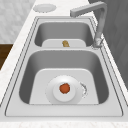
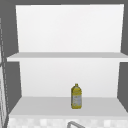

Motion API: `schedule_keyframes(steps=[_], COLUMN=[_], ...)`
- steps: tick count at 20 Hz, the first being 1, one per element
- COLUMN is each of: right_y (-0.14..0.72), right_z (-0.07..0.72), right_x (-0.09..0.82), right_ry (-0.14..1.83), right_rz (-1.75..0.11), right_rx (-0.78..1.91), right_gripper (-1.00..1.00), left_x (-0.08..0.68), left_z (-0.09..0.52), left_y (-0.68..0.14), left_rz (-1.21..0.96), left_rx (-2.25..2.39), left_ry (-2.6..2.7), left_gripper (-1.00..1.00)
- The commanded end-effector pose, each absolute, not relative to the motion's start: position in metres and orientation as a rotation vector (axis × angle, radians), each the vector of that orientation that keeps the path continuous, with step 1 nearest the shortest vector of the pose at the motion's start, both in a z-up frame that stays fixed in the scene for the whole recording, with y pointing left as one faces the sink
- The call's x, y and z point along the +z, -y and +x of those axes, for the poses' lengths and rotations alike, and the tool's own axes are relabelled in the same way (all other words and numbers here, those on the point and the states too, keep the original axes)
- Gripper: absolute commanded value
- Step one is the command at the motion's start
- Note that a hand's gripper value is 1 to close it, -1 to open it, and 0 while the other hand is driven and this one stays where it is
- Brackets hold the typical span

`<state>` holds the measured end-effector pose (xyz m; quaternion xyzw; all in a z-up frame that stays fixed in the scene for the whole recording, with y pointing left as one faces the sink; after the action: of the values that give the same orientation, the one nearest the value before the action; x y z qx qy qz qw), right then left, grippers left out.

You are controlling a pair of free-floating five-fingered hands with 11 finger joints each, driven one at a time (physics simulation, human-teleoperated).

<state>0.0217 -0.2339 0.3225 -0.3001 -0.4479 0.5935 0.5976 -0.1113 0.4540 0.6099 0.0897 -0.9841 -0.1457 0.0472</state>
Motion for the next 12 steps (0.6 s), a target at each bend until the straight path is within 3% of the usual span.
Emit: schedule_keyframes(steps=[1,12], right_y=[0.234,0.234], right_z=[0.022,0.022], right_x=[0.323,0.323], right_ry=[1.039,1.039], right_rz=[-0.696,-0.696], right_rx=[1.377,1.377], right_gripper=[0.00,0.00], left_x=[0.585,0.584], left_z=[-0.104,-0.103], left_y=[-0.475,-0.518], left_rz=[0.260,0.157], left_rx=[-0.545,-0.557], left_ry=[2.995,3.017], left_gripper=[1.00,1.00])
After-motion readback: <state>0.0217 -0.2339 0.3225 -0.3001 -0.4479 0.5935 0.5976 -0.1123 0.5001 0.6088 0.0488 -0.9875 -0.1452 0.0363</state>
